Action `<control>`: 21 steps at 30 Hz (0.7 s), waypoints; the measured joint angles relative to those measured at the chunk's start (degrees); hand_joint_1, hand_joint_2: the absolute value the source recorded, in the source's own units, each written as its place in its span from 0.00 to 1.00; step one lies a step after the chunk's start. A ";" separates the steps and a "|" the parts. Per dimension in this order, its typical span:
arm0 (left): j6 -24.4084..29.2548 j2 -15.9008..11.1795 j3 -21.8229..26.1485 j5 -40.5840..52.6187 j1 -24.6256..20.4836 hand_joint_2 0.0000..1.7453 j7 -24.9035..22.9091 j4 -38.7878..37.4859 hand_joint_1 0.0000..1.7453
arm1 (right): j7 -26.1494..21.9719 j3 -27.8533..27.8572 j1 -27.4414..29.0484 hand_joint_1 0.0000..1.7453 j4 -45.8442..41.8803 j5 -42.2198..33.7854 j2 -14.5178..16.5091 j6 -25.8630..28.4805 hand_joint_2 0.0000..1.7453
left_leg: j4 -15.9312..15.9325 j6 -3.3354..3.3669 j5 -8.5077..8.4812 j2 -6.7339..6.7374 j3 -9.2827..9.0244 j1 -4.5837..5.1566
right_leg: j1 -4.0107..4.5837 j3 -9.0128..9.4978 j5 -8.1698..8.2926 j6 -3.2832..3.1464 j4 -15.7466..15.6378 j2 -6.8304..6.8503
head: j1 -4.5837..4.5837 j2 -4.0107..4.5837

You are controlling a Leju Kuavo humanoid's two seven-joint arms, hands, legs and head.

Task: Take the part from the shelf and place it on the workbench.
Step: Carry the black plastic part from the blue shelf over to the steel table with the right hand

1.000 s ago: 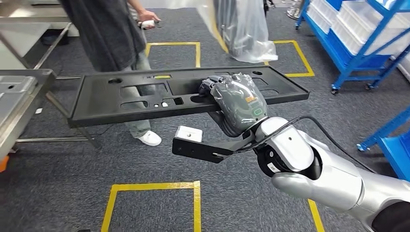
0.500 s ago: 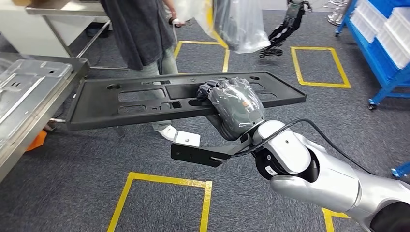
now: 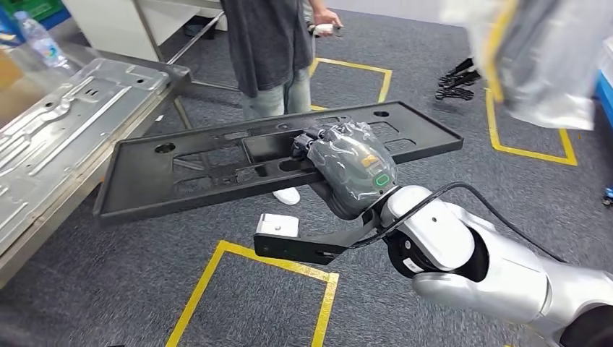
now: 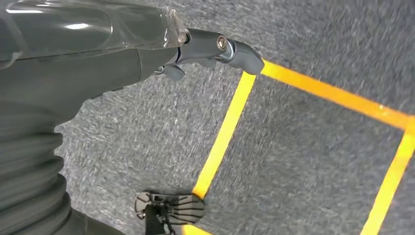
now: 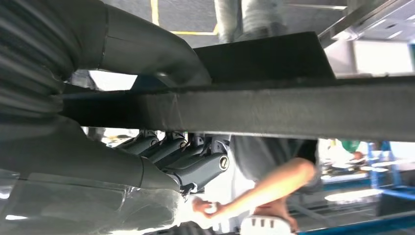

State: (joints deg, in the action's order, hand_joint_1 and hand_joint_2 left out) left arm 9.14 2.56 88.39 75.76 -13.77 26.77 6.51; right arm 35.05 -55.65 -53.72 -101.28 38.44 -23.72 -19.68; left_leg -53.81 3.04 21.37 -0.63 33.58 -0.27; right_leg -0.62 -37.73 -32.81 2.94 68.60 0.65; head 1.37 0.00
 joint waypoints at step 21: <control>0.40 -1.46 -0.02 1.08 0.04 1.00 0.58 0.00 0.00 | -0.95 -0.72 -0.99 1.00 -2.52 -0.32 -0.30 3.32 1.00 | -6.60 -2.62 2.17 2.54 3.37 -0.23 | -0.06 5.49 6.63 -1.78 -12.36 3.27 | -0.56 0.01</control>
State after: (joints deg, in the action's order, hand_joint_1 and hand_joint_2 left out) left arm 9.54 1.10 88.37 76.84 -13.73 27.36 6.51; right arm 34.10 -56.37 -54.71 -103.80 38.12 -24.02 -16.36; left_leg -60.41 0.42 23.53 1.91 36.95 -0.50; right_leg -0.68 -32.24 -26.18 1.16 56.23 3.92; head 0.80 0.01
